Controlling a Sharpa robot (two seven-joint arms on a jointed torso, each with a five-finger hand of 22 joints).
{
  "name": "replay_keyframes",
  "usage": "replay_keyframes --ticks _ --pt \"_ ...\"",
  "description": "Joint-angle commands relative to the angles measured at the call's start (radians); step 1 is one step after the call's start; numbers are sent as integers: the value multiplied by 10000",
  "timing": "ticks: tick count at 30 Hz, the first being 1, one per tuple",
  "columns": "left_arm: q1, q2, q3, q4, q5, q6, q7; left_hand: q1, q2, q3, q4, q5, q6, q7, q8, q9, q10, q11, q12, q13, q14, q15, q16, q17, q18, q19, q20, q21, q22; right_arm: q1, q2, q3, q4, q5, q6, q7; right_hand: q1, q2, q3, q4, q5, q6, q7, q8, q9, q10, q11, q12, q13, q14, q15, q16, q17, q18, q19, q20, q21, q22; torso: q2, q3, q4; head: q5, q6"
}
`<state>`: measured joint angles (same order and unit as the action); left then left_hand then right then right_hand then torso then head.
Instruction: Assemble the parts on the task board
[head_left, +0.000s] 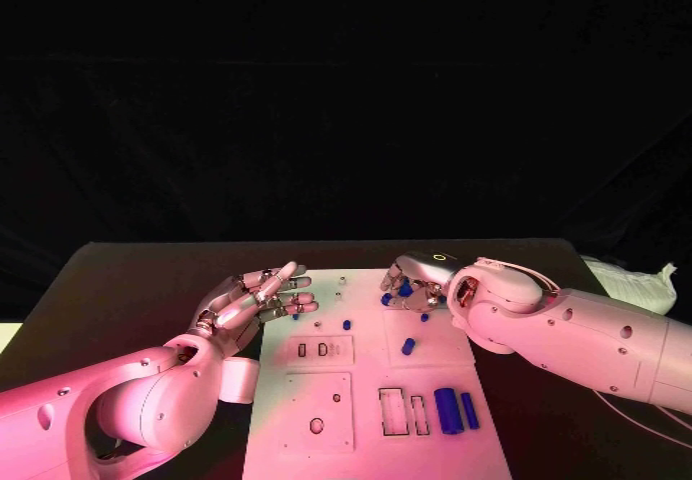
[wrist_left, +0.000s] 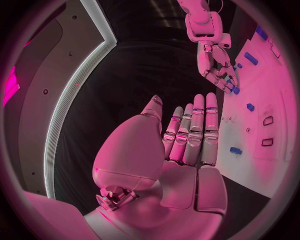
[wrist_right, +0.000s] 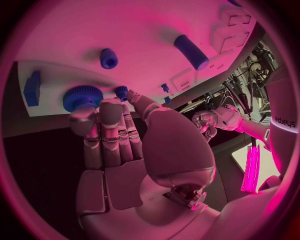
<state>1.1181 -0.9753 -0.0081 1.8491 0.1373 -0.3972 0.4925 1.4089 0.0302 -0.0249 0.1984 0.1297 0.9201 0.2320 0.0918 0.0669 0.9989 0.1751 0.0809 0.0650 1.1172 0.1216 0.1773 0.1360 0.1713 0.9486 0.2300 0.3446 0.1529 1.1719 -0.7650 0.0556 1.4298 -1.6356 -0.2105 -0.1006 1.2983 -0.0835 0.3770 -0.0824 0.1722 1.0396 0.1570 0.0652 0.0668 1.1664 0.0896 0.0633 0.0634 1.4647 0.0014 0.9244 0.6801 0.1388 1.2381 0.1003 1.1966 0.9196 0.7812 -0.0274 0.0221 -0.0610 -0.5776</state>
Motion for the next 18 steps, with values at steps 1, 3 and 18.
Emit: replay_keyframes --ticks 1,3,18 --pt "16 13 10 32 31 214 -5 17 86 -8 -40 14 68 34 -48 -17 59 43 -32 -9 92 5 -46 15 120 71 -15 60 -10 3 46 2 -32 -419 500 -186 24 -114 6 97 -36 19 -52 -2 5 -22 -11 -11 4 202 -23 171 171 -190 102 25 110 154 61 0 16 -1 14" --pt "16 13 11 36 31 213 -6 16 87 -10 -41 14 66 36 -51 -17 57 45 -36 -9 93 6 -48 17 119 72 -15 60 -11 3 70 2 -47 -456 523 -204 41 -123 30 142 -36 33 -55 1 7 -1 -12 -9 5 210 -26 390 396 -225 188 27 270 377 81 1 22 -5 18" --pt "17 6 11 65 31 211 -32 17 88 -11 -44 15 66 38 -56 -17 56 46 -40 -9 94 7 -51 19 118 74 -15 60 -12 3 216 0 -127 -595 112 -330 20 123 223 653 40 568 -199 149 100 616 -173 77 69 282 -131 1622 1659 -393 624 -34 1075 1493 167 -8 53 -20 71"
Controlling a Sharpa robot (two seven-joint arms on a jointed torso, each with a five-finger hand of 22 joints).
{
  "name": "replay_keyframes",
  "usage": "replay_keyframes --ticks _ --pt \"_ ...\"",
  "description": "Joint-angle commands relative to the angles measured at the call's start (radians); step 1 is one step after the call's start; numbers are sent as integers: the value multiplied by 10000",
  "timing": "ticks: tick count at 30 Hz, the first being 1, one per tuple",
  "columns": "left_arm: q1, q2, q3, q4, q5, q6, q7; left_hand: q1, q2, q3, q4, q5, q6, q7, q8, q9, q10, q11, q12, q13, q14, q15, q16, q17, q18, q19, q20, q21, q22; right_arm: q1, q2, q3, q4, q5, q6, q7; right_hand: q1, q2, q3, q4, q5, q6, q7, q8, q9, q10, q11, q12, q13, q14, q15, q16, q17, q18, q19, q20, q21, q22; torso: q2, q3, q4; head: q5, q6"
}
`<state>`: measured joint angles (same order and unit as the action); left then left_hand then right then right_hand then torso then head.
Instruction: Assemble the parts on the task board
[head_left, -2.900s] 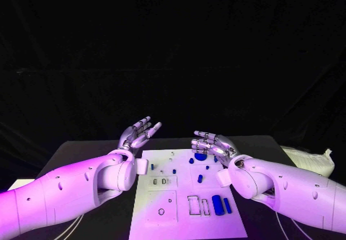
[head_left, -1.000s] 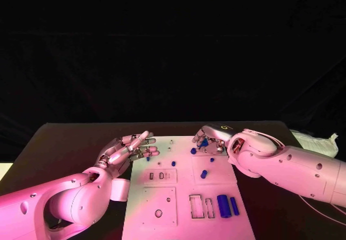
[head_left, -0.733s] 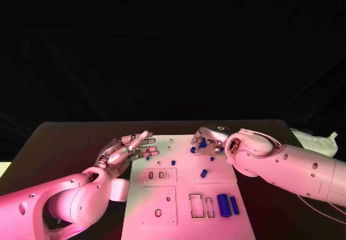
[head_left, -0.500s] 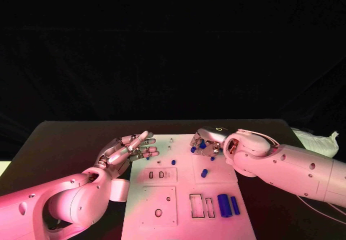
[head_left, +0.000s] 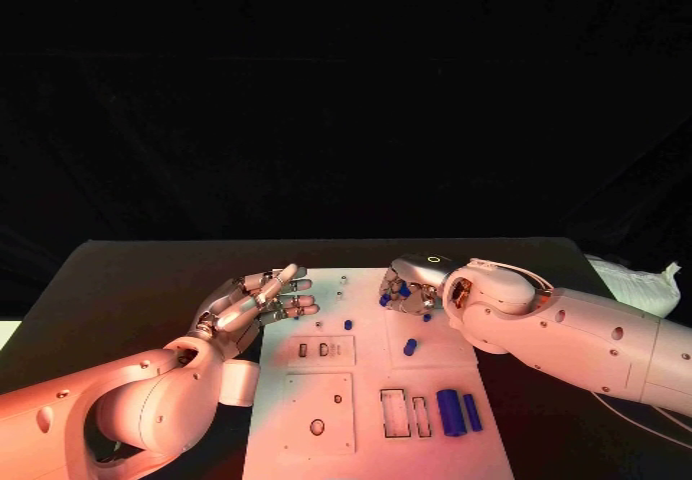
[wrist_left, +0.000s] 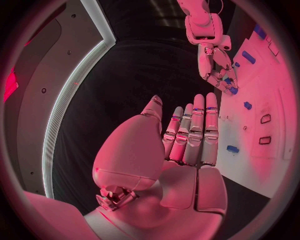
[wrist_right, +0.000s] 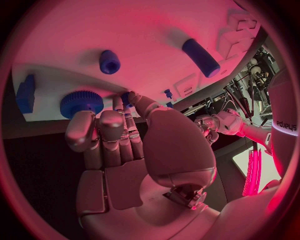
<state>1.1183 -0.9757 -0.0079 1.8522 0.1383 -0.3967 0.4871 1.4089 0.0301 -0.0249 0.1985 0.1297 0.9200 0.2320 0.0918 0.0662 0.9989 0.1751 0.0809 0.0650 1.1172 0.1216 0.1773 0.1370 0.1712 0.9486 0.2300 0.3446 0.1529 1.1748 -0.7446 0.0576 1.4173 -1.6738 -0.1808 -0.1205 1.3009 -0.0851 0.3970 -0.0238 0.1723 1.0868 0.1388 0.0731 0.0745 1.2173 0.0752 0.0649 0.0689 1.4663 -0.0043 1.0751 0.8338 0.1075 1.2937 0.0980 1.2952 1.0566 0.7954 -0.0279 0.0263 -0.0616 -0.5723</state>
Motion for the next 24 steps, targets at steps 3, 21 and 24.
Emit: replay_keyframes --ticks 3,21,24 --pt "15 13 9 28 21 205 5 22 89 -13 -51 15 62 41 -63 -10 51 49 -47 -11 96 8 -56 13 118 76 -15 59 -14 -27 -8 -19 77 -166 -748 -142 65 254 93 155 -38 289 -67 130 71 327 -95 88 45 273 -120 329 339 -115 158 -50 240 339 47 -6 16 -12 48" --pt "15 17 8 25 21 205 -47 67 93 -15 -108 19 38 64 -109 -15 18 65 -90 -14 110 16 -80 37 113 88 -16 56 -23 17 311 -2 118 177 -2474 -769 207 378 228 296 -77 547 -115 188 182 612 -163 38 78 241 -174 642 621 -155 223 -112 439 602 130 -18 59 15 182" --pt "15 22 8 31 21 208 -57 70 94 -14 -111 19 37 64 -111 -15 17 66 -92 -14 111 16 -81 38 112 89 -16 56 -24 78 520 -1 -78 169 -2484 -831 189 370 222 325 -96 547 -107 181 189 618 -156 27 77 238 -170 666 641 -157 224 -112 452 616 139 -20 61 29 195"
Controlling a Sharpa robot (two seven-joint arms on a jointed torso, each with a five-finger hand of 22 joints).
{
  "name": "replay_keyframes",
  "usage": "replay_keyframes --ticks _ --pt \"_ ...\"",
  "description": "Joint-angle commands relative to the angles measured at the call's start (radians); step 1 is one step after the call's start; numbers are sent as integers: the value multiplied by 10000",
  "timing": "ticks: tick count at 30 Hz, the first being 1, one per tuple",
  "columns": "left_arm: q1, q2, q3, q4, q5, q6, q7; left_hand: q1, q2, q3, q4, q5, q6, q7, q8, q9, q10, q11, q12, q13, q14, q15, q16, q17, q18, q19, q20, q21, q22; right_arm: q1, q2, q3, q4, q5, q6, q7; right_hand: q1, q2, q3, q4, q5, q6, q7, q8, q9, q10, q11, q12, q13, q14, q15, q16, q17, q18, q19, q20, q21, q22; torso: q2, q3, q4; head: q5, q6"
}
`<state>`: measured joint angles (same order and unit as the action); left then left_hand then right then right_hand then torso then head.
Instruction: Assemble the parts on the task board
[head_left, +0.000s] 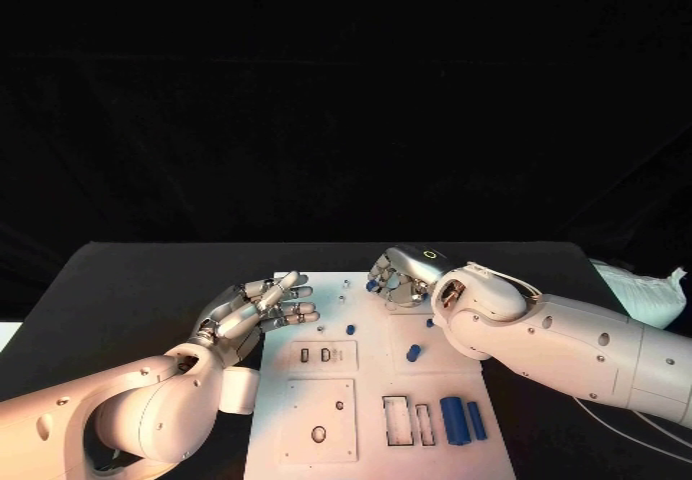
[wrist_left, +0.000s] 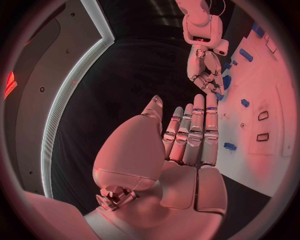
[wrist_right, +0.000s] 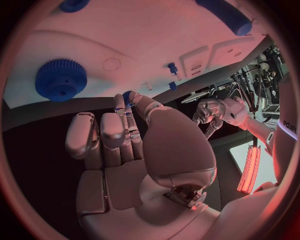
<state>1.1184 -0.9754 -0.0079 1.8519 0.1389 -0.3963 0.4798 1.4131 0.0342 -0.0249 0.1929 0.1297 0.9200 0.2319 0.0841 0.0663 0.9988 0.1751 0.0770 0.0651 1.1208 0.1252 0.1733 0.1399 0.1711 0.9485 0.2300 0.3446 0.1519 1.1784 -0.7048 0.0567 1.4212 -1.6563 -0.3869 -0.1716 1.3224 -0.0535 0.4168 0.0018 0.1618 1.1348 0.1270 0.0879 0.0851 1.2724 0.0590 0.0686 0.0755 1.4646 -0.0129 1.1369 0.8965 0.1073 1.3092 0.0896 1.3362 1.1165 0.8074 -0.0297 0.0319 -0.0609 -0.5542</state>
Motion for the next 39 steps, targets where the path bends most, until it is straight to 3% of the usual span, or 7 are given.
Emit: replay_keyframes --ticks 1,13,32,39 --pt "14 20 8 38 16 207 13 39 56 -12 -67 20 36 66 -40 -16 15 67 -58 -14 77 -19 -45 13 113 91 -16 56 -15 61 196 7 -184 -7 -413 -332 -40 53 21 90 -3 65 15 27 87 69 9 -17 10 252 -81 60 21 -155 68 -28 47 21 21 -5 10 23 15" --pt "15 25 8 96 16 225 -14 50 58 -10 -78 20 35 67 -46 -15 12 68 -62 -14 78 -18 -49 17 113 92 -16 55 -17 128 1026 8 -911 -13 -347 -292 -63 14 8 141 -64 43 27 -4 97 61 17 -44 4 245 -73 119 72 -160 68 -24 75 52 55 0 10 59 29" --pt "20 24 9 81 16 224 -32 64 60 -8 -94 21 34 67 -52 -15 10 69 -67 -14 80 -18 -55 21 112 93 -16 54 -18 129 1381 0 -1148 -11 92 -150 -73 -65 -18 164 -91 15 48 -38 105 37 33 -59 -4 237 -63 166 106 -165 72 -17 104 88 79 -8 9 108 58" --pt "26 28 9 88 16 240 -58 76 58 -7 -108 20 32 67 -59 -15 8 69 -72 -14 80 -17 -61 25 111 94 -16 53 -20 130 1580 -10 -1470 -104 116 -256 -93 -106 -33 199 -93 -20 66 -73 107 -8 51 -73 -14 222 -49 173 91 -166 64 -9 116 98 93 -23 20 103 45"
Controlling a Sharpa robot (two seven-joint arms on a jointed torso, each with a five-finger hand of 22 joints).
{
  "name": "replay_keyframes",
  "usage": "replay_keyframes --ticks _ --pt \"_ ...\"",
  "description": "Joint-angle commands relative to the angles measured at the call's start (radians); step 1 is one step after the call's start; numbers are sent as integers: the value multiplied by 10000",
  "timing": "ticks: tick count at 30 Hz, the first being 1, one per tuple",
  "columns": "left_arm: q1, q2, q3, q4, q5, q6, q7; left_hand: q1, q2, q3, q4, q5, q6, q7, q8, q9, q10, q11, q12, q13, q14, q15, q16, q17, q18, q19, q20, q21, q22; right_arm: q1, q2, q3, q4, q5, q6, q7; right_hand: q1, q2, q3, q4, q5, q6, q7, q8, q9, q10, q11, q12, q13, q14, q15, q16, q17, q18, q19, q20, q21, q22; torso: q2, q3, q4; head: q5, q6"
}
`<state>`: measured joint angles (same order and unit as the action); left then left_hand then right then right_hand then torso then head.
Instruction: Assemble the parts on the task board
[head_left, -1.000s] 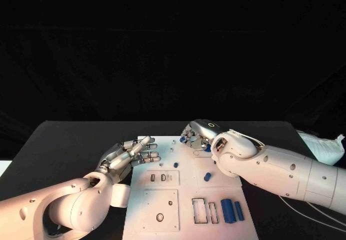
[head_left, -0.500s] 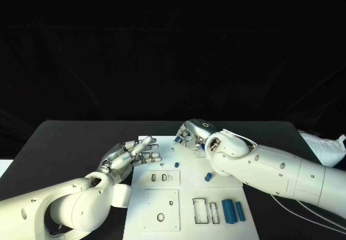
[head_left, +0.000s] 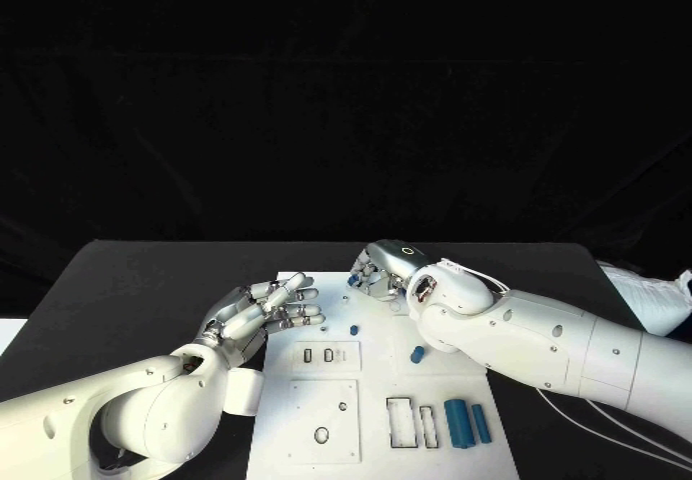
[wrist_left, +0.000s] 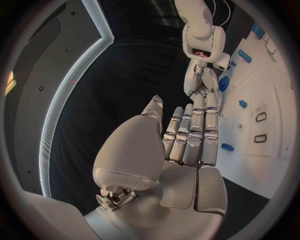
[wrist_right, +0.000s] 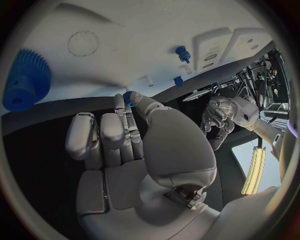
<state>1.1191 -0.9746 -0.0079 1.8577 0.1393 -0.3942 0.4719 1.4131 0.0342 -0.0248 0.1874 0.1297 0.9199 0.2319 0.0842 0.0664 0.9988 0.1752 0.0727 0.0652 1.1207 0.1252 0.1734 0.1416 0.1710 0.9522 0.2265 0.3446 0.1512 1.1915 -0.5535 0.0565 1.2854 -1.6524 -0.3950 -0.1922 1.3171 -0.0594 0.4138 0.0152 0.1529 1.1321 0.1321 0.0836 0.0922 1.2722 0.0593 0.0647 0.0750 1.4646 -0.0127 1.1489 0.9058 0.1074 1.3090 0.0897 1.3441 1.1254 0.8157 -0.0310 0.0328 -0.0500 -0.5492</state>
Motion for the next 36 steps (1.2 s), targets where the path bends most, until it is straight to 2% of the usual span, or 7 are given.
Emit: replay_keyframes --ticks 1,10,16,21,26,31,36 --pt "19 21 9 27 12 219 18 76 58 -8 -53 20 33 67 -60 -16 8 69 -29 -14 81 -17 -61 9 112 58 19 53 -13 -1 95 -10 -151 -148 207 -56 -43 -55 -6 72 -4 -2 19 -38 35 -18 51 -36 -12 219 -48 53 -7 -167 63 -7 38 11 19 -8 19 -9 2" --pt "29 24 9 28 12 225 6 76 58 -8 -53 20 33 67 -60 -16 8 69 -29 -14 81 -17 -61 9 112 58 19 53 -13 -1 293 -28 -307 -169 362 -72 -44 -74 -10 81 -6 -16 25 -52 36 -39 57 -39 -17 214 -42 62 -2 -168 62 -3 45 18 27 -6 10 34 -11" --pt "37 16 9 29 12 222 3 86 57 -9 -68 19 28 68 -69 -17 2 71 -36 -15 80 -16 -68 13 111 58 20 51 -15 -1 318 -32 -370 -156 376 -121 -141 -236 -82 198 -28 -204 124 -179 10 -273 135 -55 -61 138 28 -29 -187 -151 -27 44 11 -65 26 -3 1 40 -8" --pt "42 10 9 30 12 221 -5 86 57 -9 -68 19 28 68 -69 -17 2 71 -36 -15 80 -16 -68 13 111 58 20 51 -15 -1 284 -34 -395 -97 198 -210 -456 -828 -715 485 -66 -1923 497 -244 -311 -1786 543 -59 -131 -334 352 -1091 -1698 111 -955 319 -761 -1433 33 1 5 33 16" --pt "43 -3 9 12 12 221 -12 93 56 -10 -79 19 23 68 -77 -18 -6 73 -42 -15 78 -14 -75 17 110 58 20 49 -18 -4 30 -33 -80 38 -112 -184 -176 -751 -1431 566 -15 -2433 503 -203 -257 -2306 583 0 -82 -453 384 -1690 -2487 270 -1394 411 -1287 -2213 27 16 7 31 47" --pt "44 -47 9 0 12 220 -14 93 56 -10 -79 19 23 68 -77 -18 -6 73 -42 -15 78 -14 -75 17 110 58 20 49 -18 -12 -882 -1 893 688 -368 -157 152 -486 -1530 566 516 -1741 530 28 -152 -1429 503 392 49 -196 326 -1204 -1842 138 -892 372 -914 -1546 4 32 -42 48 56" --pt "44 -84 8 2 12 228 -20 93 56 -10 -79 19 23 68 -77 -18 -6 73 -42 -15 78 -14 -75 17 110 58 20 49 -18 -7 -2082 96 1871 1774 -62 -449 311 -558 -1515 608 805 -1343 176 93 -146 680 -10 1354 553 253 -40 131 -74 -161 95 106 25 40 -75 65 -169 73 45"
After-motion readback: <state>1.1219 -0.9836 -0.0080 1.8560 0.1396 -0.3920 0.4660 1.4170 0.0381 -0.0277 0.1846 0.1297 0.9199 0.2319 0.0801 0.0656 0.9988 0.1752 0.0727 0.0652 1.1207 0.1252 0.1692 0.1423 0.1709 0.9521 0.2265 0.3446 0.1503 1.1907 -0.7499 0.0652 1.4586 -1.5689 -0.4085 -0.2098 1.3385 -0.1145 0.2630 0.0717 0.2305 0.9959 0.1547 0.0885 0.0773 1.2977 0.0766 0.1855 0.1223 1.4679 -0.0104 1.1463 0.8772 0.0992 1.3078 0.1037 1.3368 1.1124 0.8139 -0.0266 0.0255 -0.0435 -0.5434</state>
